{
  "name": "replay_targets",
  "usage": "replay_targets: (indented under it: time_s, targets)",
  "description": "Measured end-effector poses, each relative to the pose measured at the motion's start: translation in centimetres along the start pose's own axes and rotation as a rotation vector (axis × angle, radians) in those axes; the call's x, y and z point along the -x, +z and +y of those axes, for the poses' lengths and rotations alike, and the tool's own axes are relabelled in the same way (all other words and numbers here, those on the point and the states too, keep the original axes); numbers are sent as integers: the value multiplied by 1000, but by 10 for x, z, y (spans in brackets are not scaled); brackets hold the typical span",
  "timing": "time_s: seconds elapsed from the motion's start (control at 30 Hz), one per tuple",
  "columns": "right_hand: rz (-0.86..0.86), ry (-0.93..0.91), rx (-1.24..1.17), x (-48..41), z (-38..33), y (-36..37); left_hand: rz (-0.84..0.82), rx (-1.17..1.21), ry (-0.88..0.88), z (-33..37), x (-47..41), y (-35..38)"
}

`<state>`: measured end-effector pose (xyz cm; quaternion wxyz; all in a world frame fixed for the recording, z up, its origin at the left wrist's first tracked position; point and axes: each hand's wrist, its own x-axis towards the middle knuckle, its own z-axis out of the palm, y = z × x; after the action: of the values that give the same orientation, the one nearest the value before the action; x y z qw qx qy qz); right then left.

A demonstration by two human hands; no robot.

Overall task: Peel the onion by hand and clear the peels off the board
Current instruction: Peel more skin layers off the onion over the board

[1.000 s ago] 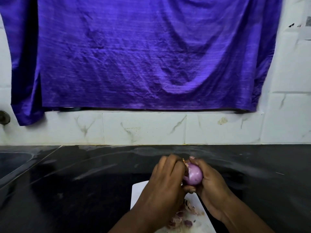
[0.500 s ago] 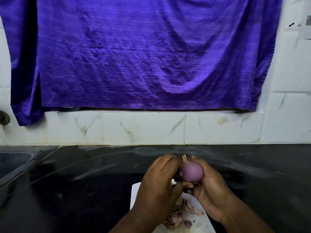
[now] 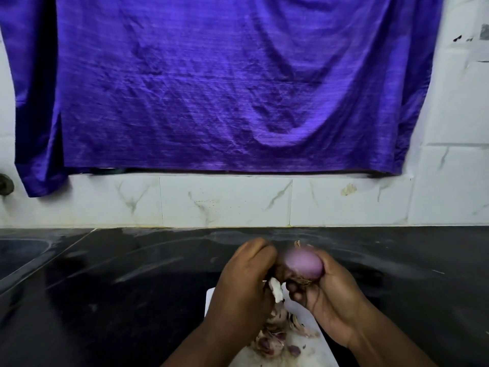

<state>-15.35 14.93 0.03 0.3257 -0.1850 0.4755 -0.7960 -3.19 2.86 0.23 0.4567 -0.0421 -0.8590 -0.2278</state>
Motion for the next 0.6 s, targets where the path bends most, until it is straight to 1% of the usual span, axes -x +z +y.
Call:
replay_targets:
  time_s: [0.07, 0.13, 0.27, 0.3, 0.37, 0.47, 0.53, 0.6]
  targets:
    - [19, 35, 20, 0, -1, -2, -48, -16, -68, -4, 1, -1]
    - [44, 60, 34, -1, -1, -4, -116, -93, -116, -10, 4, -1]
    - [50, 96, 48, -1, -2, -7, -196, -262, -237, -18, 8, 3]
    - [49, 103, 53, 0, -2, -7, -198, -291, -253, -18, 9, 4]
    - [43, 113, 47, 0, -1, -5, -157, -295, -215, -17, 7, 3]
    - [12, 128, -1, 0, -2, -4, -71, -115, -99, -10, 4, 1]
    - [-81, 144, -44, 2, -4, -4, -81, 83, -46, -6, 4, 0]
    - [-176, 153, -69, 5, -6, -4, -122, 195, -5, -4, 4, 1]
